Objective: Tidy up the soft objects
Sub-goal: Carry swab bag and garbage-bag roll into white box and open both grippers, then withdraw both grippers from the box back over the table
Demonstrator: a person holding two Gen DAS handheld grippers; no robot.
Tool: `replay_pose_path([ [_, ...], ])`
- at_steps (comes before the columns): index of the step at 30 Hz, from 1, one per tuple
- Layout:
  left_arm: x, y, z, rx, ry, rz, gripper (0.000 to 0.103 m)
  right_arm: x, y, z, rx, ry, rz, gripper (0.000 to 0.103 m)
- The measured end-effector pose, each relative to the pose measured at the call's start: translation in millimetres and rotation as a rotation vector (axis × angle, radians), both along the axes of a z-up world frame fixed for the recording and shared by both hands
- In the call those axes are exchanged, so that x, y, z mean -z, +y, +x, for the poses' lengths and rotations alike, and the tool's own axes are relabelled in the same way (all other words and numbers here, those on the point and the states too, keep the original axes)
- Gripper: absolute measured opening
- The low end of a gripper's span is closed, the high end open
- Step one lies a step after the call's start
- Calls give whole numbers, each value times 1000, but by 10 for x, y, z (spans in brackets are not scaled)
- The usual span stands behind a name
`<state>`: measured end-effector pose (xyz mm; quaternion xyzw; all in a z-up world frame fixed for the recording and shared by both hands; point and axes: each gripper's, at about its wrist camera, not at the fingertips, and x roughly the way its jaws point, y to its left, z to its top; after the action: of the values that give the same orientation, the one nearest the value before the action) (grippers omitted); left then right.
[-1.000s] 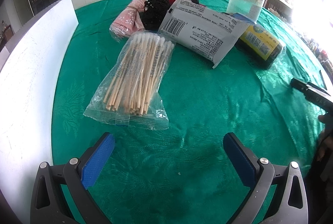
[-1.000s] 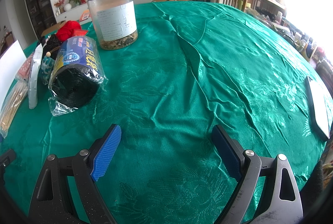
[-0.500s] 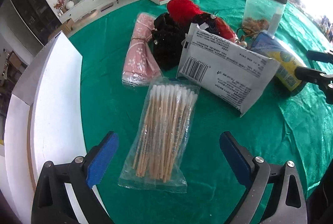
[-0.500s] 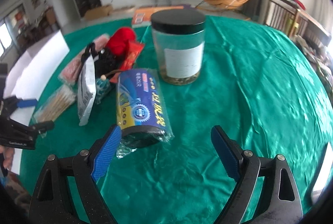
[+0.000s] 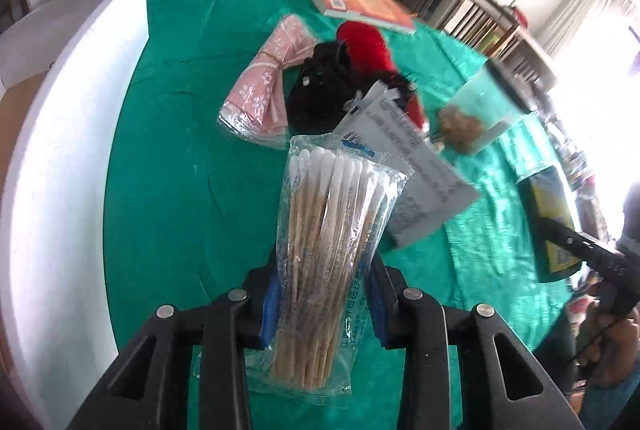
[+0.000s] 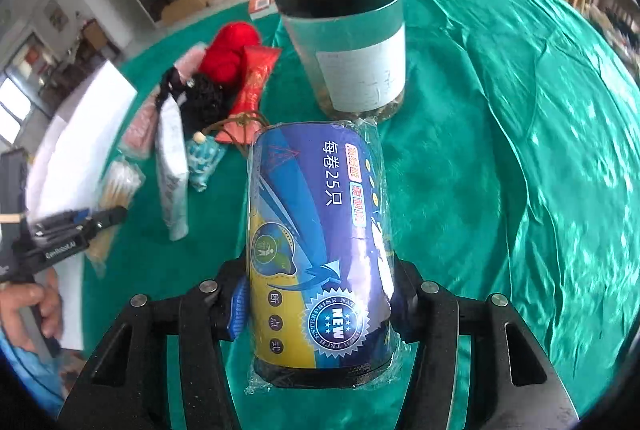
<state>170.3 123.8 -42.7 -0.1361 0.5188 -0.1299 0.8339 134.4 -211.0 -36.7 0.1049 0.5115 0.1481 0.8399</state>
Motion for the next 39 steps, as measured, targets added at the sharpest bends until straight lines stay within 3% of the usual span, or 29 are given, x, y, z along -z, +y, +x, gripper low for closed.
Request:
replay_pose_path([
  [4, -593, 523, -410, -85, -105, -56, 36, -541, 410, -142, -90, -54, 164, 57],
  [6, -852, 911, -604, -157, -160, -9, 36, -809, 854, -173, -173, -75, 279, 57],
  [9, -1115, 1591, -926, -334, -209, 133, 37, -1140, 1702, -237, -322, -87, 421, 57],
  [10, -1137, 1815, -1004, -400, -214, 184, 42, -1195, 2014, -262, -375, -79, 457, 57],
  [12, -1096, 2200, -1148, -519, -197, 273, 69, -1198, 2598, -309, -462, -39, 526, 62],
  [13, -1062, 2359, -1244, -576, -180, 305, 96, -1169, 2841, -319, -491, -19, 539, 67],
  [14, -1039, 2469, -1332, -621, -182, 319, 103, -1125, 3030, -334, -514, 0, 536, 73],
  [15, -1009, 2491, -1491, -654, -198, 321, 103, -1077, 3135, -344, -520, 9, 517, 79],
  [16, -979, 2522, -1544, -673, -203, 313, 103, -1038, 3160, -351, -512, 5, 492, 79],
  [19, -865, 2386, -1569, -638, -216, 245, 103, -912, 2865, -382, -452, -84, 366, 79],
  [23, -795, 1528, -1239, -448, -263, 140, 103, -527, 2034, -390, -245, -189, 80, 79],
  [27, -854, 452, -990, -204, -308, 80, 103, -11, 1087, -416, -9, -201, -144, 79],
  [31, -425, -503, -732, -4, -236, 94, 103, 353, 415, -421, 149, -162, -246, 79],
  [35, 201, -814, -525, 22, -110, 151, 103, 569, 136, -404, 215, -140, -302, 79],
  [39, 421, -679, -340, -32, -117, 236, 103, 643, 143, -384, 205, -164, -329, 79],
])
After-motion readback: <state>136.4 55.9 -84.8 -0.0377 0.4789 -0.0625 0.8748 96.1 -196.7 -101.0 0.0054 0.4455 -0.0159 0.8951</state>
